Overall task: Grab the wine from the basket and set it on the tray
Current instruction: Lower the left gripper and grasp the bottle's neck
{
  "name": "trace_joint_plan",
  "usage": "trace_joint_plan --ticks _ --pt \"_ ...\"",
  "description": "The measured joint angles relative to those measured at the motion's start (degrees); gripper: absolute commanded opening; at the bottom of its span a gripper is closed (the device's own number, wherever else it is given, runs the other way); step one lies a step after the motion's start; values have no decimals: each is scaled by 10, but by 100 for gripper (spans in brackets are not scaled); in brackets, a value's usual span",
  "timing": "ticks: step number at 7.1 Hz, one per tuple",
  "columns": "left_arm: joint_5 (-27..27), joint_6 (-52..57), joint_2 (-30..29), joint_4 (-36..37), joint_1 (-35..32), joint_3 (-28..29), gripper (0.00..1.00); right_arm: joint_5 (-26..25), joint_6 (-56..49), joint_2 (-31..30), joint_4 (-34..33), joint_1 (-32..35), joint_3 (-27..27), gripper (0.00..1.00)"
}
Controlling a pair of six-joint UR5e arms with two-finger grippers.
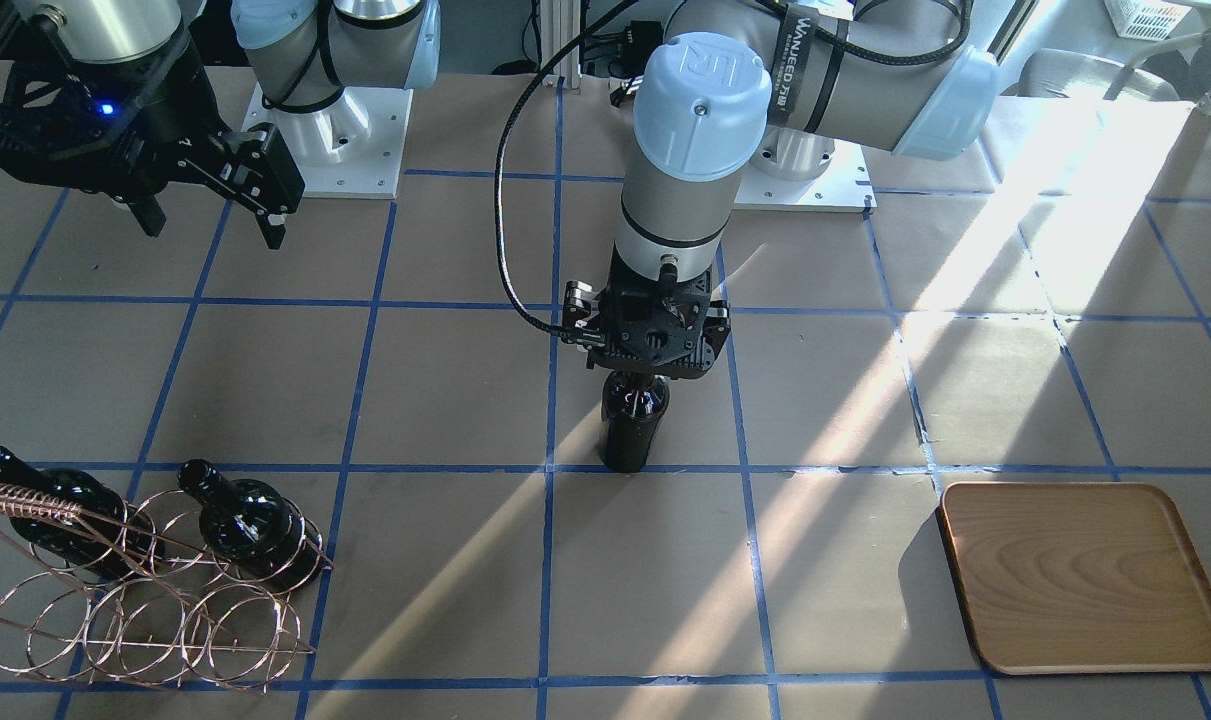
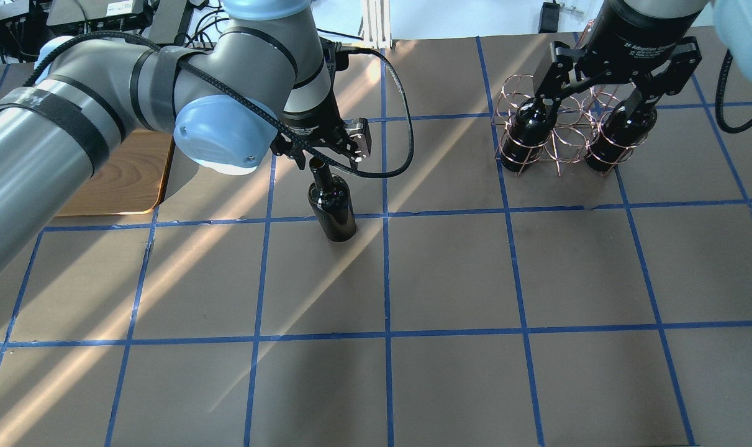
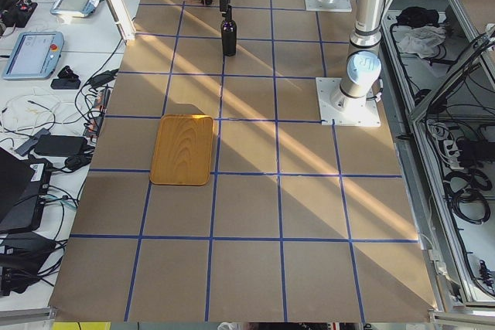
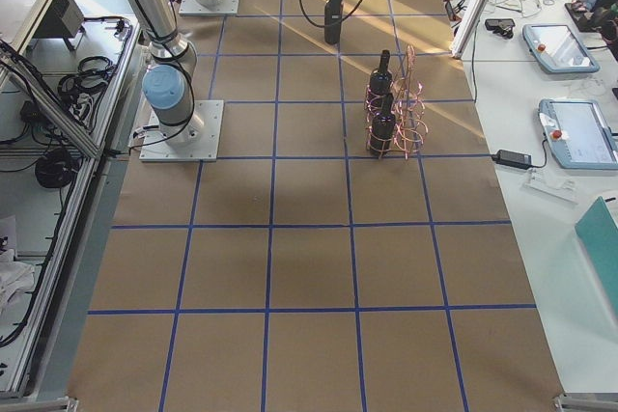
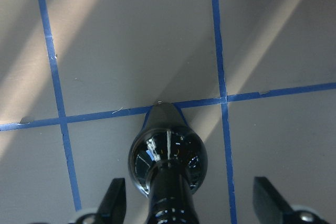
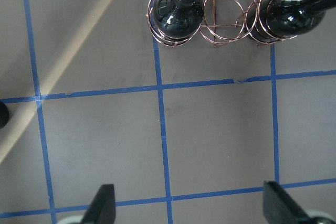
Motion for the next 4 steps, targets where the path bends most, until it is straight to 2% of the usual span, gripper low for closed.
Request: trace_joint_plan --ticks 1,2,3,4 --pt "1 0 0 -3 2 0 75 11 1 4 -21 0 -1 100" --pt "2 1 0 -6 4 -1 62 27 2 9 -32 0 -3 100" --pt "2 1 1 -8 7 -1 58 34 1 11 -33 0 -4 100" --pt "2 1 1 -9 10 -1 50 37 0 12 -33 1 -4 100"
